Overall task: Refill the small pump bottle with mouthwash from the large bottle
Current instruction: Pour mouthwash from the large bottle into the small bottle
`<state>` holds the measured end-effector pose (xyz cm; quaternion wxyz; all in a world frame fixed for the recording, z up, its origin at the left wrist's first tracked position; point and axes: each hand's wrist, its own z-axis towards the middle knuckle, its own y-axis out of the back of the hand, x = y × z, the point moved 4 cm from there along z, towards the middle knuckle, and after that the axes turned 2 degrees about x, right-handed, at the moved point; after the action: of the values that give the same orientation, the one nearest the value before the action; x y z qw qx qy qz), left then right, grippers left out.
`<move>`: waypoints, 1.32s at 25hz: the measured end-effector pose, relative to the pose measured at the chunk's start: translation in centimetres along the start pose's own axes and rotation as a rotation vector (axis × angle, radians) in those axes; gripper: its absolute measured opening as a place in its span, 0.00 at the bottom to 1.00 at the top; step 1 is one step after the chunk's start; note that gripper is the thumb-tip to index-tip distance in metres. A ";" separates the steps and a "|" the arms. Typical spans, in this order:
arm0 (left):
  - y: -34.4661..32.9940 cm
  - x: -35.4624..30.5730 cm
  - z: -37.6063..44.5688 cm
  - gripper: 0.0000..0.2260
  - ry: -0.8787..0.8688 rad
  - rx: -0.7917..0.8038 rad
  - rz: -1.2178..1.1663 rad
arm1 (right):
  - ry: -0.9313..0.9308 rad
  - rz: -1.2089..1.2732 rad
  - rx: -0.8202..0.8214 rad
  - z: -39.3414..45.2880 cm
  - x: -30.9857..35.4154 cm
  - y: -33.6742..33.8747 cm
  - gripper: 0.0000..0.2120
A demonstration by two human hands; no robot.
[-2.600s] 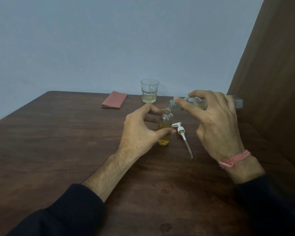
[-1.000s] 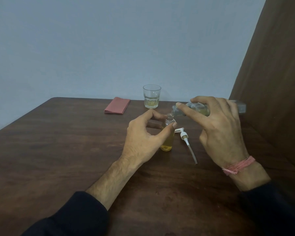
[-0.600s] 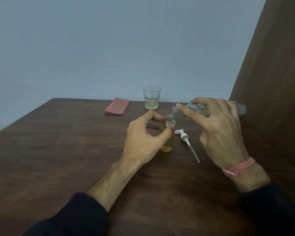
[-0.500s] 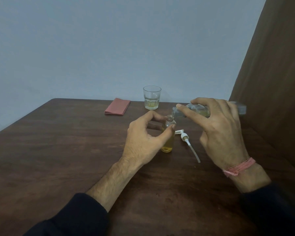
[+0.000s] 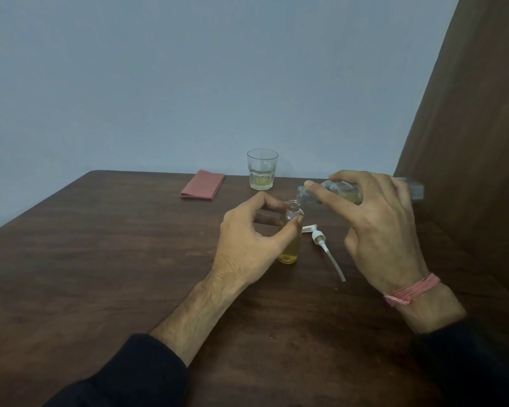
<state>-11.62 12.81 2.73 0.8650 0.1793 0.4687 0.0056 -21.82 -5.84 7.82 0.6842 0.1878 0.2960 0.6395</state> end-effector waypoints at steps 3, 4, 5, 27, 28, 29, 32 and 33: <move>0.0 0.0 0.0 0.11 0.004 0.002 -0.006 | 0.000 -0.004 0.000 0.0 0.0 0.0 0.46; 0.0 0.0 0.0 0.11 0.006 0.001 -0.007 | 0.000 -0.005 0.000 0.0 0.1 0.0 0.46; 0.0 0.0 0.0 0.11 0.006 0.000 -0.007 | 0.001 -0.005 -0.001 0.0 0.1 0.0 0.46; 0.1 -0.1 0.0 0.11 0.009 0.002 0.005 | -0.006 -0.002 0.004 0.1 0.2 0.0 0.46; 0.1 -0.1 0.0 0.11 0.009 0.002 0.006 | -0.007 -0.002 0.004 0.1 0.2 0.0 0.46; 0.1 -0.1 0.0 0.11 0.008 0.003 0.008 | -0.006 -0.002 0.005 0.1 0.1 0.0 0.46; 0.1 -0.2 0.0 0.11 0.003 0.003 0.010 | -0.007 0.000 0.009 0.1 0.1 0.0 0.45; 0.1 -0.2 0.0 0.11 0.004 0.001 0.011 | -0.007 0.000 0.010 0.1 0.1 0.0 0.46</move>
<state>-11.72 12.85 2.90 0.8640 0.1823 0.4692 0.0103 -21.77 -5.69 7.85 0.6841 0.1933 0.2969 0.6376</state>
